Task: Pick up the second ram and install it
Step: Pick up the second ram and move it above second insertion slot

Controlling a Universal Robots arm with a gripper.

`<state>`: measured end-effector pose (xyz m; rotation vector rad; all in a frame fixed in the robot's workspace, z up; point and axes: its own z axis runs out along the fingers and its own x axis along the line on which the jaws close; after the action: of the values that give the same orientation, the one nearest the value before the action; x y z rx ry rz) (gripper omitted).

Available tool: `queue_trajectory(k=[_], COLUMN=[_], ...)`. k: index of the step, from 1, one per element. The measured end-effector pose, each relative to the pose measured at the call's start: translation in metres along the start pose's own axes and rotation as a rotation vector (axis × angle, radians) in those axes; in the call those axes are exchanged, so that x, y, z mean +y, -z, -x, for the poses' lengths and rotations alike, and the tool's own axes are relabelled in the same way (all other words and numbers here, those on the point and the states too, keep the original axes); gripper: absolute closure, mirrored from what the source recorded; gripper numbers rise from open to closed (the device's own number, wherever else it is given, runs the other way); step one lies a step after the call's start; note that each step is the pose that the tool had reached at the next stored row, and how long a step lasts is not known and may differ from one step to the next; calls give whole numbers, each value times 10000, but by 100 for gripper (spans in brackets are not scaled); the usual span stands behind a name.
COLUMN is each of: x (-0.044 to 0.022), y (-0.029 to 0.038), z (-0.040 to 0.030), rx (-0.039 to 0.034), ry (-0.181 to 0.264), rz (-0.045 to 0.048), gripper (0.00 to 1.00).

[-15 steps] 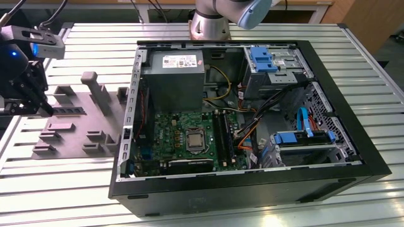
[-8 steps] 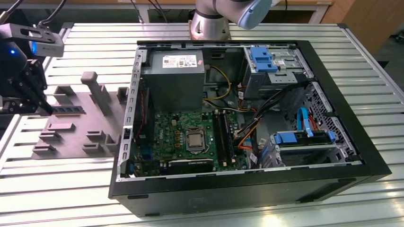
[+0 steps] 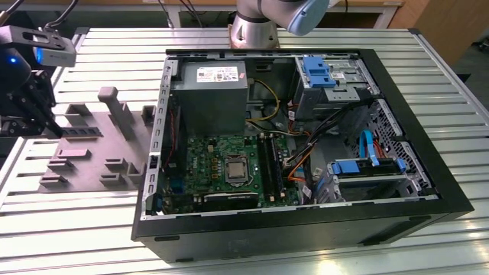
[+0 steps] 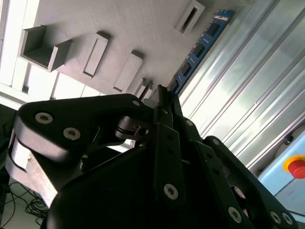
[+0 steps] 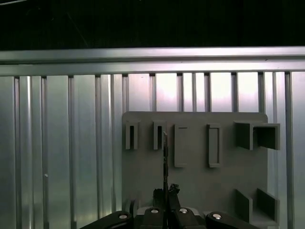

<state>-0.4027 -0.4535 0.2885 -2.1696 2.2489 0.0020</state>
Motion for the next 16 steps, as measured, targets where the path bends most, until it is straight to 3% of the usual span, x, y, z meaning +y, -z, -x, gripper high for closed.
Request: queue_trajectory(k=[16], x=[-1], y=[71], z=[0], rx=[-1], ry=[1], rz=[0], gripper=[86])
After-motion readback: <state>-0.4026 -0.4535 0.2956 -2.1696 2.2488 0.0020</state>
